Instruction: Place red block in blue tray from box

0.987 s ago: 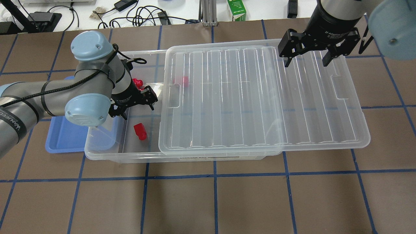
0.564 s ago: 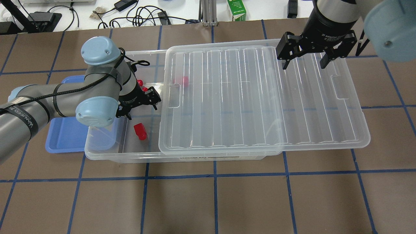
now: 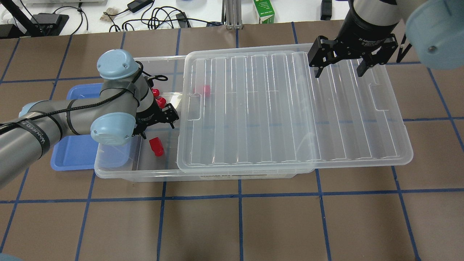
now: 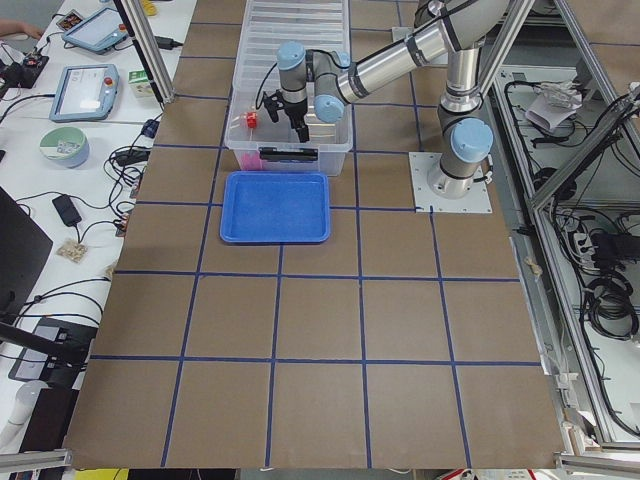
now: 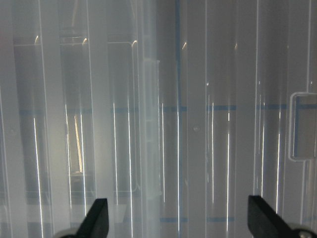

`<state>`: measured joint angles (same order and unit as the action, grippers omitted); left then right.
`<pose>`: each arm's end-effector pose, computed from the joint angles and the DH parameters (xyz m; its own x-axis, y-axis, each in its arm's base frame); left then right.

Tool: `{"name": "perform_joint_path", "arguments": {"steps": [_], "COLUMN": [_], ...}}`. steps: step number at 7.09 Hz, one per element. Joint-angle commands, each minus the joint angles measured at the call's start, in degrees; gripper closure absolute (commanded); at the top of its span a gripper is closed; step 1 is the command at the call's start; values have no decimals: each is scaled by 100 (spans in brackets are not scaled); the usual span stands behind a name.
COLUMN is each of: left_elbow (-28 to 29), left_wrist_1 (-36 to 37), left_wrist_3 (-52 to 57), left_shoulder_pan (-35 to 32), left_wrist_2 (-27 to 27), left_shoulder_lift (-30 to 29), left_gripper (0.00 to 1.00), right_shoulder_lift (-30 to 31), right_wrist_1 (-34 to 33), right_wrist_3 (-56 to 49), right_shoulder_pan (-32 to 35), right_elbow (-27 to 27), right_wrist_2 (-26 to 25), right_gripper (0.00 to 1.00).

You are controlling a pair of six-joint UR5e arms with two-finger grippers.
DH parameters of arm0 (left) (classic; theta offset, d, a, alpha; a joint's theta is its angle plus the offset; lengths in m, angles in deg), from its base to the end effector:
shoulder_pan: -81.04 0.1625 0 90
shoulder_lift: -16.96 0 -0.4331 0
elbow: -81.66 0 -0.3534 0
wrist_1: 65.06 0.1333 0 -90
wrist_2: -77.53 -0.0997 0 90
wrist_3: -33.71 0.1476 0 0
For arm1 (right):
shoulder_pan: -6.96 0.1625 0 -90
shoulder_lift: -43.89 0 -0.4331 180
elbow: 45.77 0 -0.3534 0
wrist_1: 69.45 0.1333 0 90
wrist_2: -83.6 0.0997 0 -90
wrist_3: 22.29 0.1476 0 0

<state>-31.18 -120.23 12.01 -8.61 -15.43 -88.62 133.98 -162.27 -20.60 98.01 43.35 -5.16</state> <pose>-0.1227 -0.4842 0.2067 -0.9256 -0.3717 -0.0710 -0.3749 0.9262 0.0391 0.1449 -0.4593 0.4609 -0.9997 0.0097 -0.0235 0.0112 0.9978 -0.0654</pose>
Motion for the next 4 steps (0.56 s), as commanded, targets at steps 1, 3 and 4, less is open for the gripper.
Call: {"name": "perform_joint_path", "arguments": {"steps": [1,3,4], "left_elbow": [-115,-115,-123], "left_wrist_1": [32,294,522], "left_wrist_3": [-53,-96,-132], "left_shoulder_pan": [9,9,0], "left_wrist_2": [-381,-389,-381], "left_shoulder_lift": [-85,-234,-322], "left_gripper": [0,10,13], "right_shoulder_lift": [0,0,0], "right_wrist_1": [0,0,0], "right_wrist_3": [-2,-2,-2], "right_shoulder_pan": [0,0,0], "right_elbow": [0,0,0], "right_wrist_2": [-9,-18,-18], "right_gripper": [0,0,0]}}
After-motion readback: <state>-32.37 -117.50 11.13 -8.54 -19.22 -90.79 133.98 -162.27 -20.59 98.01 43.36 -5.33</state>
